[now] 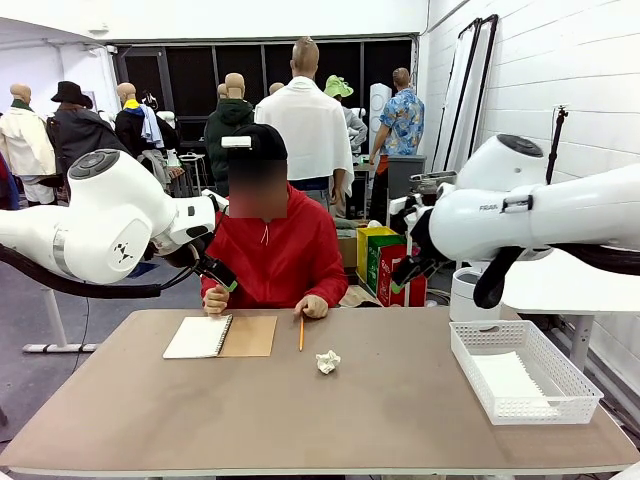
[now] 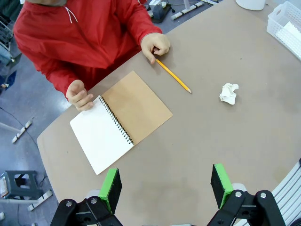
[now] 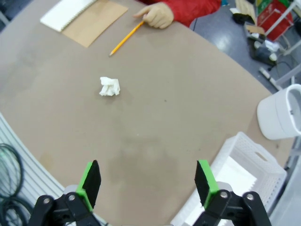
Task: Sort the paper based on its condition.
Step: If a person hands you a paper, place it in the Organizing basket , and if it's crumpled, put it in the Trash can.
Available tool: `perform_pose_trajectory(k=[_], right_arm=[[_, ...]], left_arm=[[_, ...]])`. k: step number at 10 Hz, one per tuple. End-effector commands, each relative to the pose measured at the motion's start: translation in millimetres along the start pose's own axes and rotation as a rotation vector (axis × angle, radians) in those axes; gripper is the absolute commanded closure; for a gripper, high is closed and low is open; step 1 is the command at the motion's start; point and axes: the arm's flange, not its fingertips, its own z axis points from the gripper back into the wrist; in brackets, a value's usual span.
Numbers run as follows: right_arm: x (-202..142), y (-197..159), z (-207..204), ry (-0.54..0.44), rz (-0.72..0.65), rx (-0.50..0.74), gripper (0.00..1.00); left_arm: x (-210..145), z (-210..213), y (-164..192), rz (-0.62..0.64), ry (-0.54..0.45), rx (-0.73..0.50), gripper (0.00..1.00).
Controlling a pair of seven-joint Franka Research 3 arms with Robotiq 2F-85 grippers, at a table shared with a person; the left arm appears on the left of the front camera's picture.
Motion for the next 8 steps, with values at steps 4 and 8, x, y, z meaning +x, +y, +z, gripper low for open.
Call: perform_pose_trajectory(k=[4,8], right_arm=[[31.0,34.0,-62.5,0.204,0.191,-0.061,0.00],[24.6,37.2,-69.6,0.185,0.204,-0.030,0.00]], left_arm=[[-1.2,-0.4,1.0,0.003,0.000,-0.004,0.00],[-1.2,-0.4,1.0,0.003,0.000,-0.004,0.00]])
